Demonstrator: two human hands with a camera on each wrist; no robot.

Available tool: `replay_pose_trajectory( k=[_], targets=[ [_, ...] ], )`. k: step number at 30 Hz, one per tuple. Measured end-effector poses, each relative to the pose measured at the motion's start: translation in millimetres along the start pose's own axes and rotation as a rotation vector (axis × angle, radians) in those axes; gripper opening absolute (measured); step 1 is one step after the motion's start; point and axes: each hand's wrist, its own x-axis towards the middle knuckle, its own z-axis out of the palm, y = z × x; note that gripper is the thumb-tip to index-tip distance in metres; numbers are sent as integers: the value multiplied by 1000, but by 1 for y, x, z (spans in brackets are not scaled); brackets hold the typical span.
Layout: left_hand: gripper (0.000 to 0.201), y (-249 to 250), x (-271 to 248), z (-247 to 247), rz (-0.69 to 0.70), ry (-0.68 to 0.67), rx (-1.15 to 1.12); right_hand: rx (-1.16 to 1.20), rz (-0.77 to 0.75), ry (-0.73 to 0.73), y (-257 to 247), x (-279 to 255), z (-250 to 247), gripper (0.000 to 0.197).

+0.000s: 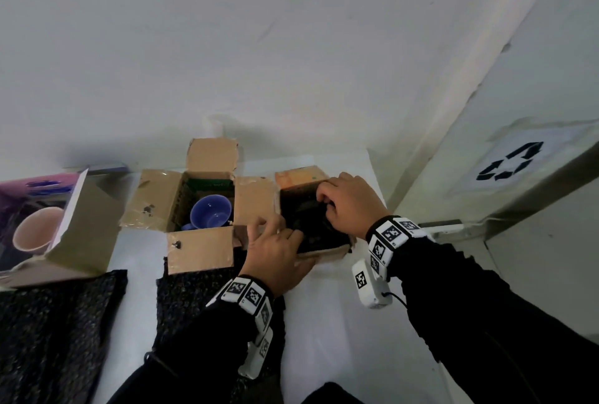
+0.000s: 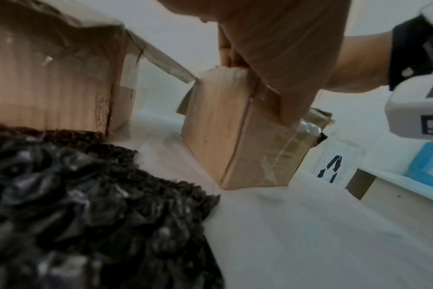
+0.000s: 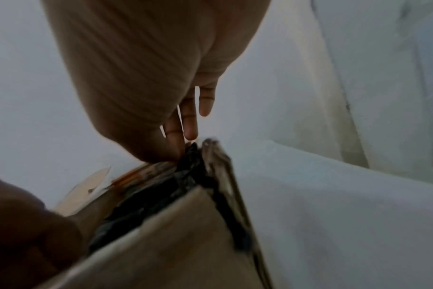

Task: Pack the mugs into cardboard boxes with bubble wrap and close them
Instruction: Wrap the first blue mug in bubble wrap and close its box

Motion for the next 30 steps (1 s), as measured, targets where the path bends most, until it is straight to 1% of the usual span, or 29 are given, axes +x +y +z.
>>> replay_pose_trajectory(
  k=[1,3,4,7,9,11,12,14,15,18,19,20,22,24,26,28,29,30],
  targets=[
    [38,0,-1,0,37,4,-29,-25,4,8,3,-7,-1,20],
    [33,-4,-1,0,150,-2,-79,-78,24,10,9,-21,-1,17],
    [33,-8,0,-1,209,-18,-107,-111,36,12,11,-28,-1,16],
    [42,-11,4,-2,350,-107,-178,-264,61,69,9,-38,0,9],
    [43,-5,5,1,428,-131,-198,-296,113,120,4,-43,5,18],
    [38,-1,8,3,463,-116,-214,-265,200,138,-4,-48,9,9],
    [35,-2,10,3,454,-102,-213,-229,249,130,-9,-52,12,10],
    [37,-7,16,-1,401,-92,-247,-168,313,91,-16,-59,21,12],
    [38,-10,19,-3,373,-79,-295,-157,337,74,-19,-61,24,11],
    [30,-13,37,-9,292,-22,-456,-172,419,47,-28,-60,29,14],
    [31,-13,45,-9,262,-23,-479,-183,450,47,-33,-59,30,14],
    [36,-14,52,-8,237,-53,-474,-193,474,53,-37,-59,31,14],
    [48,-13,64,-6,225,-165,-397,-206,505,27,-45,-58,32,17],
    [52,-11,74,-5,249,-262,-297,-192,530,-42,-46,-56,33,25],
    [58,-9,82,-2,269,-285,-217,-159,540,-61,-41,-54,32,29],
    [74,-7,86,3,283,-284,-95,-140,553,-68,-38,-51,31,30],
    [79,-7,86,5,276,-289,-31,-140,555,-79,-37,-50,31,31],
    [81,-7,86,9,264,-297,14,-143,558,-93,-37,-49,32,32]
  ],
)
